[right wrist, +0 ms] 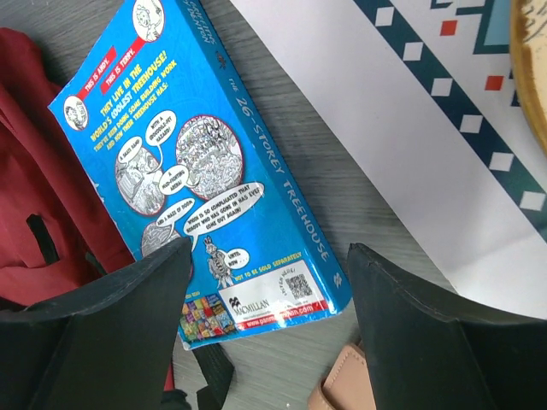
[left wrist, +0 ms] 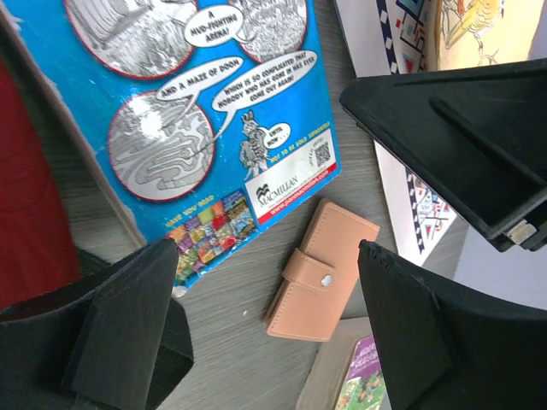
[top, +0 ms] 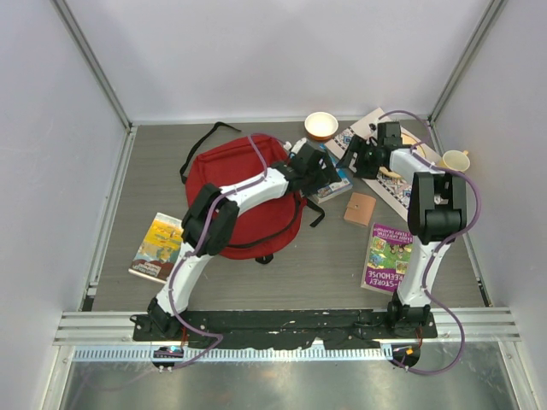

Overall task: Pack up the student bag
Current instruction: Pick up the book from the center of the board.

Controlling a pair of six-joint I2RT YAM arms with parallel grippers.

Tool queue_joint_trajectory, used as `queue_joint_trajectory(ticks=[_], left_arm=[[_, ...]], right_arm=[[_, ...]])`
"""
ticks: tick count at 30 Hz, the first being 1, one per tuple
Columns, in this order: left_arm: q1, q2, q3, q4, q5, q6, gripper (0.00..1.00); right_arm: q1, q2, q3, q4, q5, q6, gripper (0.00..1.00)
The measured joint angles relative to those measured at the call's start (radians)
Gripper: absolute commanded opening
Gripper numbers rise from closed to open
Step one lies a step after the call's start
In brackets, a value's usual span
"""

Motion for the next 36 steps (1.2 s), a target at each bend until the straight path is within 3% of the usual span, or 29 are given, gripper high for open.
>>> queue_joint_trajectory(ticks=[10, 21, 23, 32, 36], left_arm=[[0.0, -0.014, 0.071, -0.145, -0.134, 0.07, 0.94], [0.001, 0.108, 0.145, -0.14, -0.103, 0.051, 0.88], [0.001, 0.108, 0.154, -0.134, -0.094, 0.046, 0.82], [0.006, 0.111, 0.127, -0.108, -0.052, 0.033, 0.65], [0.01, 0.102, 0.106, -0.098, -0.048, 0.036, 0.62]], right_arm=[[0.0, 0.072, 0.037, 0.028, -0.063, -0.004, 0.79], [0.0, 0.143, 0.089, 0.059, -0.124, -0.03, 0.78], [0.0, 0.145, 0.09, 0.063, -0.135, -0.031, 0.77], [-0.013, 0.146, 0.066, 0.098, -0.161, -0.029, 0.54], [-0.024, 0.146, 0.043, 0.127, -0.169, -0.021, 0.5]])
